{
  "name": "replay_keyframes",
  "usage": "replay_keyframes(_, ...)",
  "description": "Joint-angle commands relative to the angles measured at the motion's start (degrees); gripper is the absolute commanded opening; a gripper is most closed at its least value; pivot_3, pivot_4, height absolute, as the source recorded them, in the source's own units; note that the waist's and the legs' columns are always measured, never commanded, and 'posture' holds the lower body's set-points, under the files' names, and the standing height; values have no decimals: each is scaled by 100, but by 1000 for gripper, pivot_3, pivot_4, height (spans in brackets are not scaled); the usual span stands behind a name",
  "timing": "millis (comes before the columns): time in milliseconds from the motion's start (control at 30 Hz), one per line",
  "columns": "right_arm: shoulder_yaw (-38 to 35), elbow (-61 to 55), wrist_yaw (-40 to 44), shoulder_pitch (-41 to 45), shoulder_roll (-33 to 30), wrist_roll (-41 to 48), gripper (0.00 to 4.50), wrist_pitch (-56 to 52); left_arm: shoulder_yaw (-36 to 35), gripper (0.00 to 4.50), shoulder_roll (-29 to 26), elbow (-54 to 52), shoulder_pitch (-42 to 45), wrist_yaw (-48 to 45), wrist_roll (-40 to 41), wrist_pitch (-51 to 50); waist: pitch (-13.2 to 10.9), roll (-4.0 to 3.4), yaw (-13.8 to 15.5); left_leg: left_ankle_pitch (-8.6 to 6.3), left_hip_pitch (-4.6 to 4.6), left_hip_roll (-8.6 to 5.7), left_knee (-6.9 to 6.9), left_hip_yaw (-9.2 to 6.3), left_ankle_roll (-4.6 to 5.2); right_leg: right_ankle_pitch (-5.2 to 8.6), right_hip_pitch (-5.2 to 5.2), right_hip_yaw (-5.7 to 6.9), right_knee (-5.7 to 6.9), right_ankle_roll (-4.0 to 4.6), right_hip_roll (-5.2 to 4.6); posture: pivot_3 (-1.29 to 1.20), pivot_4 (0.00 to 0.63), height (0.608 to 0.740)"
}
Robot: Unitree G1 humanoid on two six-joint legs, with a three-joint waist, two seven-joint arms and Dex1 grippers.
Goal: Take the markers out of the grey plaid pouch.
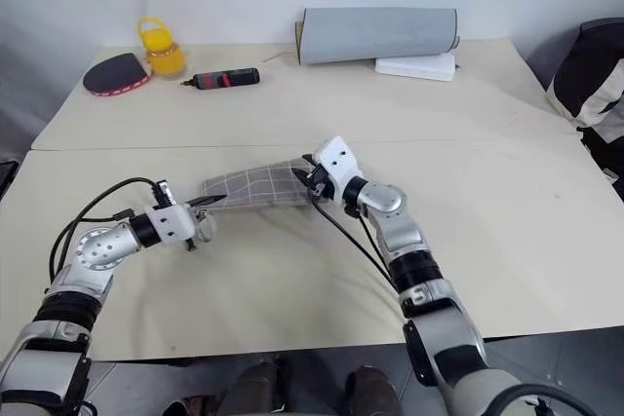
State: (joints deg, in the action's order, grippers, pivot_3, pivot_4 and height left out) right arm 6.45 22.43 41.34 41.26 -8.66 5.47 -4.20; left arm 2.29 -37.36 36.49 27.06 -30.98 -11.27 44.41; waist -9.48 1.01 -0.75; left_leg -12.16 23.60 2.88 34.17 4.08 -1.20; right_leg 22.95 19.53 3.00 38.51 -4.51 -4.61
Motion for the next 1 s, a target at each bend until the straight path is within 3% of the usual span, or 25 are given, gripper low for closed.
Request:
replay_keyframes(33, -26, -1894, 447, -466, -303, 847, 2899, -1345, 243, 0, 327, -1003, -318, 763, -944, -848, 0, -1, 64, -1, -1, -1, 0, 0, 1, 0, 0, -1, 0, 0, 0, 0, 150, 740)
replay_keyframes(67, -9, -2326, 509, -654, -423, 1010, 3164, -1663, 284, 0, 427, -1320, -386, 937, -1173, -1069, 1, -2, 81, -3, 3, -2, 2, -3, 5, 1, -2, -1, -9, -1, 0, 0, 150, 740)
replay_keyframes(200, 37, -3524, 643, -1387, -861, 1587, 3164, -2738, 518, 0, 1044, -2308, -710, 1303, -1651, -2007, 3, -1, 167, -30, 4, -10, 18, -5, 33, 2, -19, -15, -26, -4, 3, 0, 150, 740)
replay_keyframes(300, 315, -3785, 460, -1815, -962, 1420, 3164, -2885, 696, 0, 1294, -2791, -889, 1376, -1993, -2512, 6, 0, 198, -35, 3, -6, 32, 1, 27, 4, -22, -17, -38, -8, 7, 0, 150, 740)
replay_keyframes(567, 756, -3302, -34, -2180, -711, 1011, 3164, -2658, 983, 0, 1396, -3404, -1042, 1502, -2429, -3111, 6, -1, 205, -37, 2, -3, 46, 34, 23, 16, -23, -24, -67, -28, 8, 0, 150, 740)
replay_keyframes(800, 730, -3089, -26, -1981, -149, 1391, 3164, -2927, 1103, 0, 1359, -3536, -1082, 1497, -2479, -3191, 7, 0, 198, -43, 2, 3, 49, 37, 21, 16, -23, -30, -66, -28, 8, 0, 150, 740)
replay_keyframes(900, 848, -2890, -16, -1888, -4, 1313, 2572, -2793, 1143, 0, 1370, -3535, -1056, 1509, -2493, -3218, 7, 0, 199, -45, 1, 3, 50, 37, 25, 16, -23, -32, -67, -28, 7, 0, 150, 740)
replay_keyframes(1000, 847, -2716, -110, -1800, 128, 1301, 1568, -2732, 1160, 0, 1376, -3567, -1057, 1502, -2492, -3245, 7, 0, 201, -47, 0, 3, 50, 37, 24, 16, -23, -32, -66, -28, 6, 0, 150, 740)
